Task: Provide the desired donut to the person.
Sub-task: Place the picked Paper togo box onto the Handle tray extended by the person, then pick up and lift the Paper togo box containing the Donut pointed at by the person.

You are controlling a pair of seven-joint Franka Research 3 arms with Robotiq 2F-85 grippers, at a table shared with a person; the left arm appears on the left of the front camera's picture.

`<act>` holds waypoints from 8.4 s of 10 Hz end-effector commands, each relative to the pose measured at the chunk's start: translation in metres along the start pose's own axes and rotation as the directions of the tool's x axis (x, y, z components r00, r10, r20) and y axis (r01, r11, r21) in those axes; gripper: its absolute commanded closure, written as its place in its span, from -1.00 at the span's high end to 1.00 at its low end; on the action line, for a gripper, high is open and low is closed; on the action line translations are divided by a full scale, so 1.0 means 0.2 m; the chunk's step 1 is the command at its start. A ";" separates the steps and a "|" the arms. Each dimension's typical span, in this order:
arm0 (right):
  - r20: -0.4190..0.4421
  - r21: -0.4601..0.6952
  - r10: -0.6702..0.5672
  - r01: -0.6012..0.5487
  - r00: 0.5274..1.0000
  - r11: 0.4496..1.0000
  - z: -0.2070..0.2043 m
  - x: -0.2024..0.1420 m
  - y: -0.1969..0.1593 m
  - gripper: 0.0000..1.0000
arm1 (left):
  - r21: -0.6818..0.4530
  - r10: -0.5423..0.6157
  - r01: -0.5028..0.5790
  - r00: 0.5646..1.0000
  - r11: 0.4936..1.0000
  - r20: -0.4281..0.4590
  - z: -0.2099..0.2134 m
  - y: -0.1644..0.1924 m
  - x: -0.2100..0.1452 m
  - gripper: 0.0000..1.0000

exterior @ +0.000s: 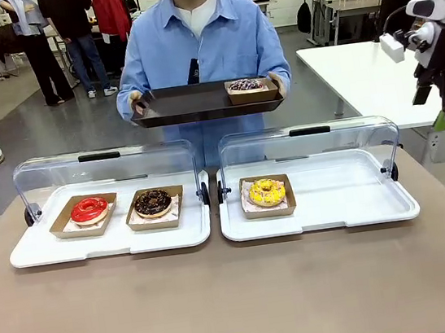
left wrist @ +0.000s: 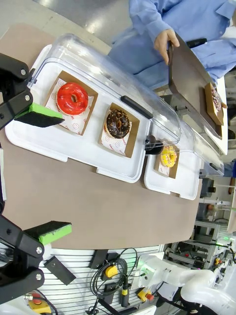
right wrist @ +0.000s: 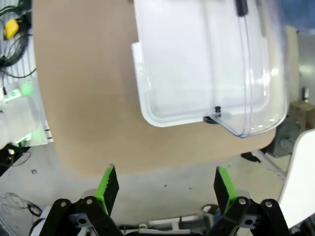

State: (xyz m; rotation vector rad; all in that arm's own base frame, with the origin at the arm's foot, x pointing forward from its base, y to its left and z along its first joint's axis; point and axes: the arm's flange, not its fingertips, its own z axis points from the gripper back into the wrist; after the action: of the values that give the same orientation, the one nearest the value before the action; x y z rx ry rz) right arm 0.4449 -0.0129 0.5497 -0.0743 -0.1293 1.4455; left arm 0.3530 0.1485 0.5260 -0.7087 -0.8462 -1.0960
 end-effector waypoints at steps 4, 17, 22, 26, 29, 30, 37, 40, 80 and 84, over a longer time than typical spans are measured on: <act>0.012 0.009 0.019 -0.019 1.000 1.000 0.05 -0.02 0.04 1.00 | 0.004 -0.006 0.006 1.000 1.000 0.022 0.00 0.00 0.01 1.00; 0.374 0.259 0.155 -0.264 0.914 0.929 0.07 -0.21 -0.08 1.00 | 0.004 -0.006 0.006 1.000 1.000 0.022 0.00 0.00 0.01 1.00; 0.867 0.342 -0.180 -0.291 0.465 0.893 -0.21 -0.77 -0.44 1.00 | 0.004 -0.006 0.006 1.000 1.000 0.022 0.00 0.00 0.01 1.00; 0.929 0.221 -0.155 -0.169 0.335 0.961 -0.24 -1.03 -0.34 1.00 | 0.004 -0.006 0.006 1.000 1.000 0.022 0.00 0.00 0.01 1.00; 0.921 0.251 -0.177 -0.183 0.348 0.951 -0.28 -1.02 -0.22 1.00 | 0.004 -0.006 0.006 1.000 1.000 0.022 0.00 0.00 0.01 1.00; 0.914 0.262 -0.179 -0.192 0.364 0.946 -0.29 -1.00 -0.18 1.00 | 0.004 -0.006 0.006 1.000 1.000 0.022 0.00 0.00 0.01 1.00; 0.862 0.310 -0.211 -0.149 0.461 0.939 -0.40 -1.04 -0.13 1.00 | 0.004 -0.006 0.006 1.000 1.000 0.022 0.00 0.00 0.01 1.00; 0.874 0.314 -0.219 -0.161 0.434 0.936 -0.38 -1.08 -0.16 1.00 | 0.004 -0.006 0.006 1.000 1.000 0.022 0.00 0.00 0.01 1.00; 0.874 0.314 -0.219 -0.161 0.434 0.936 -0.38 -1.08 -0.16 1.00 | -0.225 -0.343 0.291 0.465 0.930 -0.816 -1.14 0.27 -0.07 1.00; 0.874 0.314 -0.219 -0.161 0.434 0.936 -0.38 -1.08 -0.16 1.00 | -0.221 -0.335 0.279 0.474 0.934 -0.814 -1.21 0.45 -0.17 1.00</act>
State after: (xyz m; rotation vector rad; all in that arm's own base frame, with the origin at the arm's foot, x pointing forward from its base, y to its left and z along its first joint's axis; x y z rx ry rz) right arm 0.4621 -0.2301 0.4675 1.0514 -0.7614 1.2990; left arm 0.4753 -0.0136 0.3692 0.0113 -0.0566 -1.5975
